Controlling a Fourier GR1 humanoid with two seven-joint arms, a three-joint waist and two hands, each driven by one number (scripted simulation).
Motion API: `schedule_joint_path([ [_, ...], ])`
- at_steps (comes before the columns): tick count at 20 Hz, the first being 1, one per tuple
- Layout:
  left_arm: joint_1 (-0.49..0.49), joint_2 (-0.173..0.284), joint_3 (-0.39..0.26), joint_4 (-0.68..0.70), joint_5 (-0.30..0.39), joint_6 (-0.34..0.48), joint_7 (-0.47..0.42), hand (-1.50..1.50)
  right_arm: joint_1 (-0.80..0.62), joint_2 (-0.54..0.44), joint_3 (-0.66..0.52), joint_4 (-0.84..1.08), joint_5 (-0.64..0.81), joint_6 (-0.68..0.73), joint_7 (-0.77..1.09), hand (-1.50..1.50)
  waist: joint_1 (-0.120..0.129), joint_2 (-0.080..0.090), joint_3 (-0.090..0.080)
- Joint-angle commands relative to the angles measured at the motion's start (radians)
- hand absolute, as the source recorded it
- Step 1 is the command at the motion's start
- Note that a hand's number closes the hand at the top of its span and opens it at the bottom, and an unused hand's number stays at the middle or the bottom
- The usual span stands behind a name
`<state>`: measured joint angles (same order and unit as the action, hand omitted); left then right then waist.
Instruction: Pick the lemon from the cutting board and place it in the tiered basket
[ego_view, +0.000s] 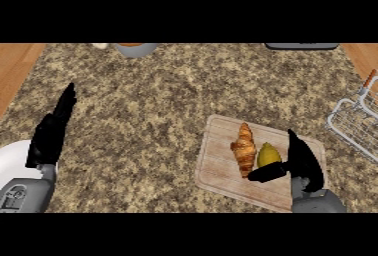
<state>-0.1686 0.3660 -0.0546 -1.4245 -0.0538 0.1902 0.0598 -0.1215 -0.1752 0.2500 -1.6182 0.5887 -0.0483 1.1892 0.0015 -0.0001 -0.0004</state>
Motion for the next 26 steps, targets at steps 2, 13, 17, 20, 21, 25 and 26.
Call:
schedule_joint_path([
  [2, 0.047, 0.003, 0.007, -0.053, 0.000, -0.020, 0.002, 0.00, -0.069, 0.039, -0.073, 0.113, -0.011, 0.031, 0.107, -1.50, 0.008, 0.001, 0.000],
  [13, 0.034, -0.007, 0.033, -0.025, -0.018, -0.045, 0.009, 0.00, -0.112, 0.094, -0.062, 0.288, -0.041, 0.141, -0.076, 1.50, 0.008, 0.002, 0.000],
  [17, 0.046, -0.015, 0.039, -0.057, -0.029, -0.050, 0.004, 0.00, -0.092, 0.076, -0.022, 0.251, 0.037, 0.138, -0.063, 1.50, 0.002, -0.001, 0.000],
  [20, -0.025, -0.036, 0.055, 0.030, -0.045, -0.044, -0.018, 0.00, -0.066, 0.141, -0.041, 0.132, 0.039, 0.080, 0.007, 1.50, -0.008, -0.001, 0.000],
  [21, 0.047, -0.014, 0.057, -0.074, -0.019, -0.074, 0.021, 0.00, -0.077, 0.171, -0.037, 0.216, 0.052, -0.007, -0.040, 1.50, 0.004, -0.001, 0.001],
  [25, -0.037, -0.038, 0.056, -0.001, -0.054, -0.066, 0.044, 0.00, -0.216, 0.163, -0.119, 0.259, 0.078, 0.022, -0.039, 1.50, 0.002, 0.001, 0.000],
  [26, 0.041, -0.054, 0.055, -0.029, -0.067, -0.036, -0.025, 0.00, -0.238, 0.159, -0.111, 0.281, 0.126, 0.004, -0.029, 1.50, 0.006, 0.001, 0.000],
])
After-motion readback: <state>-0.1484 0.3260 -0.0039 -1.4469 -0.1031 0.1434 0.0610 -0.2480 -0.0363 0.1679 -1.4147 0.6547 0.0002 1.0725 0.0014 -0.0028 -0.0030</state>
